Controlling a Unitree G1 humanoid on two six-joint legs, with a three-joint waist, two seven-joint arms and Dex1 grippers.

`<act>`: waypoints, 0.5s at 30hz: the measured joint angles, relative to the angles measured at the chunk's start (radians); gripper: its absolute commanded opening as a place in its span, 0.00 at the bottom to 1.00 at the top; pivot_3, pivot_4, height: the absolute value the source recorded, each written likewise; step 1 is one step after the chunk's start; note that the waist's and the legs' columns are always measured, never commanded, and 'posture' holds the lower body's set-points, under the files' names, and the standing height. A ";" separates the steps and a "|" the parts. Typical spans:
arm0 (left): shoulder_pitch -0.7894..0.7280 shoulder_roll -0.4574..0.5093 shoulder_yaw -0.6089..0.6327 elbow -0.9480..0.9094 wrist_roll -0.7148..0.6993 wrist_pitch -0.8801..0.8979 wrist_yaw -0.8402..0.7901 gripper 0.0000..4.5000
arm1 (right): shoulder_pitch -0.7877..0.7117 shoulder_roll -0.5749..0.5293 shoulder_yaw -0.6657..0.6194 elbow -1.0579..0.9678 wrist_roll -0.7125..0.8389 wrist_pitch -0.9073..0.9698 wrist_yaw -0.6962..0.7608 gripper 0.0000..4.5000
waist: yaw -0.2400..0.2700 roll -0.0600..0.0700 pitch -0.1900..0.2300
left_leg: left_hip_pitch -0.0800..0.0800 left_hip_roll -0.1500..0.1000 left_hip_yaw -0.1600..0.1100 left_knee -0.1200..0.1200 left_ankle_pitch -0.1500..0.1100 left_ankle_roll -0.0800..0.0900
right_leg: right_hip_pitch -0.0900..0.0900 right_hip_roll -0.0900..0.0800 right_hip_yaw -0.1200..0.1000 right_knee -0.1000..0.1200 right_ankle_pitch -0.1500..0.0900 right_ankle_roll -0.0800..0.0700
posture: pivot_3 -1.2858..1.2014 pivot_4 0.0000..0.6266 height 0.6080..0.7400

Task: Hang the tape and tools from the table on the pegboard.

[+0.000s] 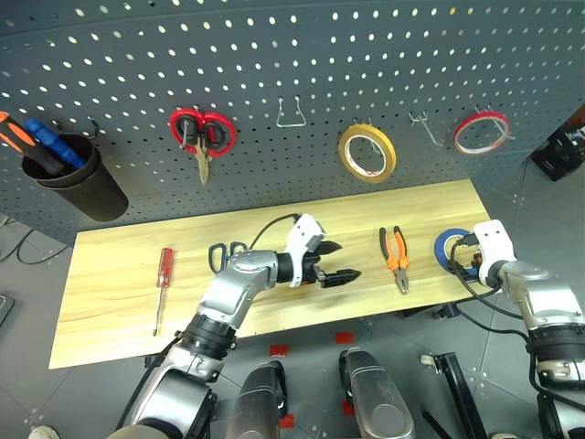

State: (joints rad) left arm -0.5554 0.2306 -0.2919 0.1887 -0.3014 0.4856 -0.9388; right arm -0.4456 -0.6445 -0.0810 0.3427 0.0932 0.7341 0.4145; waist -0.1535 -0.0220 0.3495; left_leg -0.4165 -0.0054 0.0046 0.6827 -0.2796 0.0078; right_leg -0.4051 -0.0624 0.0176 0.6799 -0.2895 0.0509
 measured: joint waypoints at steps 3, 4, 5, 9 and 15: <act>-0.018 -0.018 -0.028 0.023 0.012 -0.024 -0.037 1.00 | -0.039 -0.002 0.000 0.015 0.001 0.003 0.015 0.99 | -0.012 0.000 0.019 | 0.000 0.000 0.000 0.000 0.000 -0.001 | 0.000 0.000 0.000 0.000 0.000 0.000 | 0.39 0.73 1.00; -0.029 -0.022 -0.032 0.040 0.018 -0.036 -0.043 1.00 | -0.056 -0.002 0.000 0.014 0.006 0.012 0.020 0.99 | -0.015 0.000 0.026 | 0.000 0.000 0.000 0.000 0.000 -0.001 | 0.000 0.000 0.000 0.000 0.000 0.000 | 0.39 0.73 1.00; -0.040 -0.025 -0.035 0.054 0.024 -0.042 -0.051 1.00 | -0.070 -0.001 0.000 0.012 0.009 0.022 0.022 0.99 | -0.016 0.000 0.031 | 0.000 0.000 0.000 0.000 0.000 -0.001 | 0.000 0.000 -0.001 0.000 0.000 0.000 | 0.39 0.73 1.00; -0.056 -0.033 -0.035 0.095 0.037 -0.066 -0.060 1.00 | -0.102 0.034 -0.010 -0.010 0.033 0.078 0.021 0.99 | -0.015 0.000 0.039 | 0.000 0.001 0.000 0.000 0.001 -0.001 | -0.001 0.000 -0.001 0.000 0.000 0.000 | 0.40 0.74 1.00; -0.068 -0.020 -0.013 0.102 0.039 -0.078 -0.073 1.00 | -0.106 0.072 -0.012 -0.043 0.052 0.131 0.021 0.99 | -0.011 0.000 0.044 | 0.000 0.000 0.000 0.000 0.001 -0.001 | -0.001 -0.001 -0.001 0.000 0.000 0.001 | 0.40 0.74 1.00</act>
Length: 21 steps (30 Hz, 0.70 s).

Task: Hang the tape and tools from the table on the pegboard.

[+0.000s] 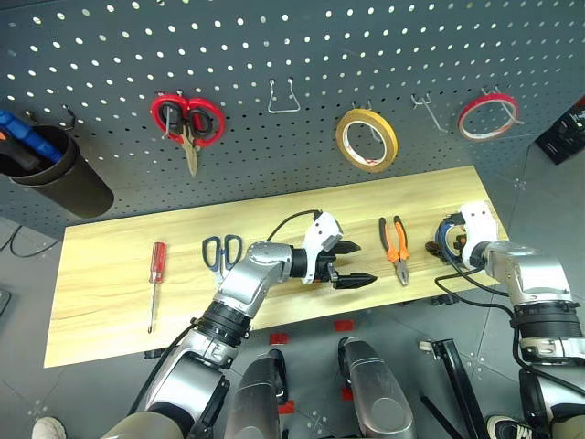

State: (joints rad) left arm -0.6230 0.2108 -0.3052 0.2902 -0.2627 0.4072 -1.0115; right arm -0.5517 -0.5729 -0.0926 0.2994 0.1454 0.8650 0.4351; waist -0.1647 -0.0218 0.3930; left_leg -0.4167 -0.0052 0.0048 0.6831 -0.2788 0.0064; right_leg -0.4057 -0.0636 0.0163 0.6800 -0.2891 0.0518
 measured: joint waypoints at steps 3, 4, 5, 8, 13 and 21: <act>0.002 0.005 0.000 -0.001 0.000 0.002 -0.003 1.00 | 0.000 0.000 0.000 0.019 -0.006 -0.023 0.002 0.99 | 0.002 0.000 0.004 | 0.000 0.000 0.000 0.000 0.000 0.000 | 0.000 0.000 0.000 0.000 0.000 0.000 | 0.41 0.75 1.00; 0.004 0.006 0.000 -0.003 0.000 0.002 -0.003 1.00 | 0.000 -0.001 0.000 0.037 -0.008 -0.035 0.002 0.99 | 0.002 0.000 0.007 | 0.000 0.000 0.000 0.000 0.000 -0.001 | 0.000 0.000 0.000 0.000 0.000 0.000 | 0.41 0.75 1.00; 0.005 0.006 0.000 -0.005 0.000 0.002 -0.003 1.00 | 0.000 -0.001 0.000 0.054 -0.009 -0.043 0.004 0.99 | 0.002 0.000 0.009 | 0.000 0.000 0.000 0.000 0.002 -0.003 | 0.000 0.000 0.000 0.000 0.000 0.000 | 0.41 0.75 1.00; 0.010 0.006 -0.004 -0.010 0.000 0.006 -0.004 1.00 | -0.005 -0.006 0.002 0.086 -0.011 -0.068 0.015 0.99 | 0.004 -0.001 0.013 | 0.000 0.000 0.000 0.000 0.003 -0.005 | 0.000 0.000 -0.001 0.000 0.000 0.000 | 0.41 0.75 1.00; 0.008 -0.007 -0.012 -0.011 0.021 -0.007 -0.003 1.00 | -0.017 -0.005 -0.004 0.114 -0.010 -0.082 0.015 0.78 | 0.007 -0.002 0.014 | 0.000 0.000 0.000 0.000 0.003 -0.005 | 0.000 0.000 -0.001 0.000 0.000 0.001 | 0.41 0.75 1.00; -0.026 -0.016 -0.006 -0.004 0.030 -0.027 -0.005 1.00 | -0.019 0.013 -0.007 0.118 -0.008 -0.098 0.002 0.20 | 0.009 -0.002 0.014 | 0.000 0.000 0.000 -0.001 0.003 -0.005 | 0.000 0.000 -0.001 0.000 0.000 0.001 | 0.42 0.74 1.00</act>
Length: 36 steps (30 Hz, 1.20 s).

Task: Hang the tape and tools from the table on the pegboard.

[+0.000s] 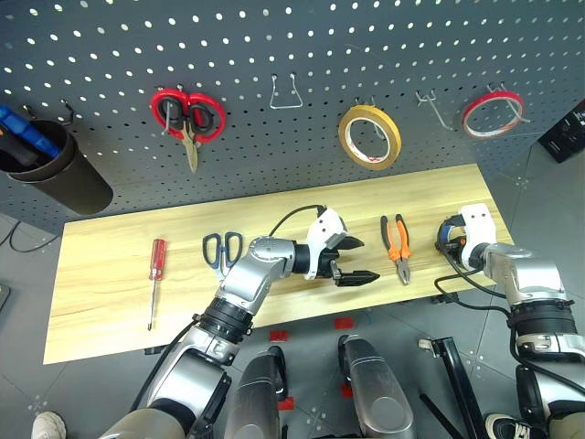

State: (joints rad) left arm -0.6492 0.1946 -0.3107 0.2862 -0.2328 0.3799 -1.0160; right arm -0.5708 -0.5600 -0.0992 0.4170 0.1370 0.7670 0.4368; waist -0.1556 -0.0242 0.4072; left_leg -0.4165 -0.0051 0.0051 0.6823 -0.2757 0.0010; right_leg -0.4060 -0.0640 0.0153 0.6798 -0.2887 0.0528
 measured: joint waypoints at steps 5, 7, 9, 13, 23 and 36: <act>-0.012 0.004 0.003 0.009 0.006 -0.013 -0.002 1.00 | 0.001 0.003 -0.001 0.000 0.000 -0.014 -0.003 0.16 | 0.001 0.000 0.000 | 0.000 0.000 0.000 0.000 0.000 0.000 | 0.000 0.000 0.000 0.000 0.000 0.000 | 0.42 0.69 1.00; -0.011 0.008 0.003 0.008 0.007 -0.014 -0.002 1.00 | 0.018 0.002 -0.001 -0.022 -0.001 -0.016 -0.006 0.16 | 0.003 0.000 0.000 | 0.000 0.000 0.000 0.000 0.000 0.000 | 0.000 0.000 0.000 0.000 0.000 0.000 | 0.42 0.66 1.00; -0.009 0.012 0.003 -0.005 0.008 -0.015 -0.004 1.00 | 0.062 -0.003 0.011 -0.072 -0.016 -0.041 -0.006 0.16 | 0.009 0.001 0.000 | 0.000 0.000 -0.001 -0.001 0.000 -0.001 | -0.001 0.000 0.000 0.000 0.000 0.001 | 0.42 0.65 1.00; 0.037 0.033 0.017 -0.103 -0.003 0.006 0.010 1.00 | 0.216 -0.045 0.072 -0.253 -0.087 -0.162 -0.006 0.16 | 0.016 0.004 -0.003 | -0.002 0.000 0.000 -0.002 0.001 -0.003 | -0.003 -0.001 -0.001 -0.001 0.000 0.001 | 0.40 0.54 1.00; 0.209 0.006 0.125 -0.496 -0.106 0.223 0.228 1.00 | 0.516 -0.080 0.106 -0.589 -0.393 -0.637 -0.226 0.16 | 0.014 0.007 -0.067 | -0.005 -0.002 0.001 -0.003 0.004 -0.007 | -0.007 -0.002 -0.001 0.000 0.000 0.001 | 0.39 0.32 1.00; 0.279 0.037 0.222 -0.675 -0.163 0.297 0.412 1.00 | 0.334 -0.062 0.215 -0.350 -0.674 -1.154 -0.482 0.16 | 0.013 0.005 -0.161 | -0.002 -0.002 0.001 -0.004 0.004 -0.007 | -0.003 0.005 0.002 -0.002 0.000 0.001 | 0.41 0.21 1.00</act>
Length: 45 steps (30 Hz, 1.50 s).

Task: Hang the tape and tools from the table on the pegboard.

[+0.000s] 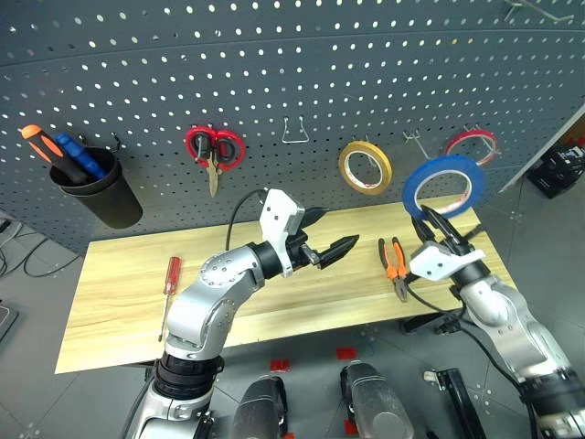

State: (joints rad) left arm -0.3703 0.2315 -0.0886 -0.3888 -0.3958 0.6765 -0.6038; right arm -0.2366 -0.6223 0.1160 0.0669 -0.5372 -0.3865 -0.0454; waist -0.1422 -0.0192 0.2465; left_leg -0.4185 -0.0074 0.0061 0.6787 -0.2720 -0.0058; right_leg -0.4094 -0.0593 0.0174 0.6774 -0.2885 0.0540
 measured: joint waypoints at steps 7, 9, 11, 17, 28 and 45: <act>-0.037 0.007 -0.003 0.031 0.000 -0.014 0.006 1.00 | -0.177 0.021 0.035 0.287 0.027 -0.099 0.029 0.16 | -0.003 -0.001 -0.020 | 0.000 0.000 0.000 0.000 0.000 0.000 | 0.001 0.000 0.000 -0.001 0.000 0.000 | 0.41 0.20 1.00; -0.047 0.000 -0.003 0.046 0.000 -0.018 0.008 1.00 | -0.217 0.027 0.035 0.356 0.059 -0.110 0.063 0.16 | -0.005 0.000 -0.023 | 0.000 0.000 0.000 0.000 0.000 0.000 | 0.001 0.000 0.000 -0.001 0.000 0.000 | 0.41 0.20 1.00; -0.060 -0.011 -0.006 0.059 0.000 -0.029 0.015 1.00 | -0.260 0.034 0.034 0.424 0.095 -0.115 0.098 0.16 | -0.011 0.000 -0.025 | 0.000 0.000 0.000 0.000 0.000 0.000 | 0.001 0.000 0.000 -0.001 0.000 0.000 | 0.41 0.20 1.00; -0.075 -0.033 -0.024 0.086 0.001 -0.041 0.025 1.00 | -0.350 0.040 0.033 0.568 0.184 -0.154 0.221 0.16 | -0.033 0.000 -0.035 | 0.000 0.000 -0.001 0.000 0.000 0.001 | 0.002 0.001 0.000 -0.001 0.000 0.000 | 0.41 0.21 1.00; -0.076 -0.029 -0.023 0.087 0.000 -0.053 0.026 1.00 | -0.378 0.079 0.021 0.638 0.334 -0.157 0.411 0.87 | -0.062 0.000 -0.037 | 0.001 0.000 -0.002 0.001 0.000 0.001 | 0.004 0.001 0.000 0.002 0.000 0.000 | 0.42 0.22 1.00; 0.066 0.118 -0.093 0.079 0.054 -0.127 -0.046 1.00 | -0.029 0.040 -0.098 0.068 0.455 0.352 0.500 1.00 | -0.043 0.001 -0.035 | 0.002 0.002 -0.003 0.001 -0.003 0.004 | 0.005 -0.001 0.003 0.002 0.000 0.000 | 0.42 0.42 1.00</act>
State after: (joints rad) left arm -0.3042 0.3493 -0.1813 -0.3093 -0.3415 0.5493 -0.6502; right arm -0.2660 -0.5824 0.0180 0.1348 -0.0826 -0.0346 0.4545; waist -0.1856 -0.0179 0.2119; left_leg -0.4165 -0.0057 0.0033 0.6795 -0.2746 -0.0013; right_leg -0.4046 -0.0608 0.0206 0.6797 -0.2885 0.0538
